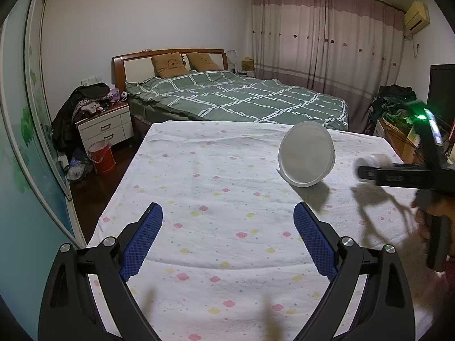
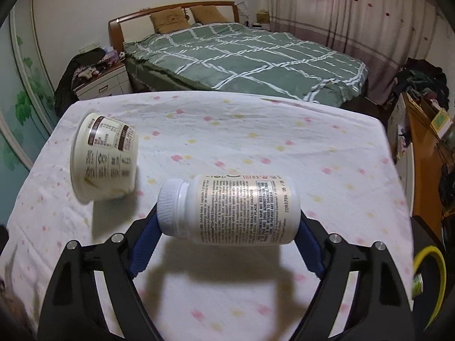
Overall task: Collect trash
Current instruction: 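Carry the pill bottle into the bin and open the right gripper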
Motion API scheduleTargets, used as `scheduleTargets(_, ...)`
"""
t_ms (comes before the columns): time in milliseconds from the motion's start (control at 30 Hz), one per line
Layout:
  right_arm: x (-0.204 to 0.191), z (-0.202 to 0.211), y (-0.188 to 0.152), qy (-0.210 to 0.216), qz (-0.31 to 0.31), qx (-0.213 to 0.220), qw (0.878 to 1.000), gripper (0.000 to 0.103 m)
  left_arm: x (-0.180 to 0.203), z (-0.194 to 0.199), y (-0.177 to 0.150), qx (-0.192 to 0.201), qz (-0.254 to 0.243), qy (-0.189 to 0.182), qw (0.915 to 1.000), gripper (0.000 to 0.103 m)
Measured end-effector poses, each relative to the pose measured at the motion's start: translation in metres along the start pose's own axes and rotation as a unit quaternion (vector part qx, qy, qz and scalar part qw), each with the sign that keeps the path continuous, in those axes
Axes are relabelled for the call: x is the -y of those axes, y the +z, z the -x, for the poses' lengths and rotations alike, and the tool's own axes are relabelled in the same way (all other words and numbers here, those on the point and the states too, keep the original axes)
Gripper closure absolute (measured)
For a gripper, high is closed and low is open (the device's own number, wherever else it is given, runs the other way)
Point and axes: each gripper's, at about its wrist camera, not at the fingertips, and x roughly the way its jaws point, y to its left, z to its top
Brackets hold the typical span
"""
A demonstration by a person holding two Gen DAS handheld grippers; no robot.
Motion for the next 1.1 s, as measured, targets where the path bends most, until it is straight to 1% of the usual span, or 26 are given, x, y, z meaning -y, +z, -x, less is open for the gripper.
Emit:
scheduleTargets(167,0.045,0.037,-0.023,-0.015,-0.035,0.017,0.999,0.023,0.000,0.001,0.000,0.000,-0.001,0.001,1.0000,0.011)
scheduleTargets(200,0.063,0.050,-0.031,-0.023,-0.051,0.024,0.998,0.023,0.000,0.001,0.000,0.001,-0.001,0.001,1.0000,0.011)
scheduleTargets(267,0.084,0.064,-0.042,-0.039,-0.070,0.031,0.996,0.023,0.000,0.000,0.000,0.001,-0.002,0.001,1.0000,0.011)
scheduleTargets(300,0.099,0.073,-0.049,-0.056,-0.083,0.036,0.994,0.023,0.000,0.001,0.000,0.001,-0.001,0.001,1.0000,0.011)
scheduleTargets(367,0.128,0.088,-0.064,-0.091,-0.107,0.042,0.989,0.023,0.000,0.001,0.000,0.001,-0.002,0.001,1.0000,0.011)
scheduleTargets(433,0.166,0.103,-0.084,-0.133,-0.139,0.040,0.980,0.023,0.000,0.001,0.000,0.001,-0.004,0.002,1.0000,0.011)
scheduleTargets(467,0.175,0.106,-0.090,-0.142,-0.148,0.039,0.978,0.023,0.000,0.001,0.001,0.000,-0.006,0.002,1.0000,0.011)
scheduleTargets(567,0.218,0.116,-0.114,-0.181,-0.189,0.030,0.965,0.023,0.001,0.002,0.001,-0.001,-0.007,0.001,1.0000,0.011)
scheduleTargets(667,0.251,0.115,-0.135,-0.210,-0.216,0.013,0.953,0.023,0.002,0.004,0.001,0.001,-0.009,0.002,1.0000,0.011)
scheduleTargets(800,0.276,0.107,-0.154,-0.217,-0.235,-0.011,0.947,0.023,0.009,0.005,0.001,0.004,-0.023,0.003,0.9997,0.011)
scheduleTargets(900,0.285,0.098,-0.163,-0.225,-0.248,-0.022,0.942,0.021,0.020,0.005,0.001,0.002,-0.040,0.001,0.9992,0.011)
scheduleTargets(1000,0.289,0.098,-0.166,-0.222,-0.262,-0.017,0.939,0.021,0.031,0.006,0.003,0.002,-0.055,-0.007,0.9985,0.011)
scheduleTargets(1100,0.277,0.109,-0.160,-0.208,-0.267,0.008,0.941,0.021,0.044,0.007,0.012,0.004,-0.066,-0.020,0.9976,0.011)
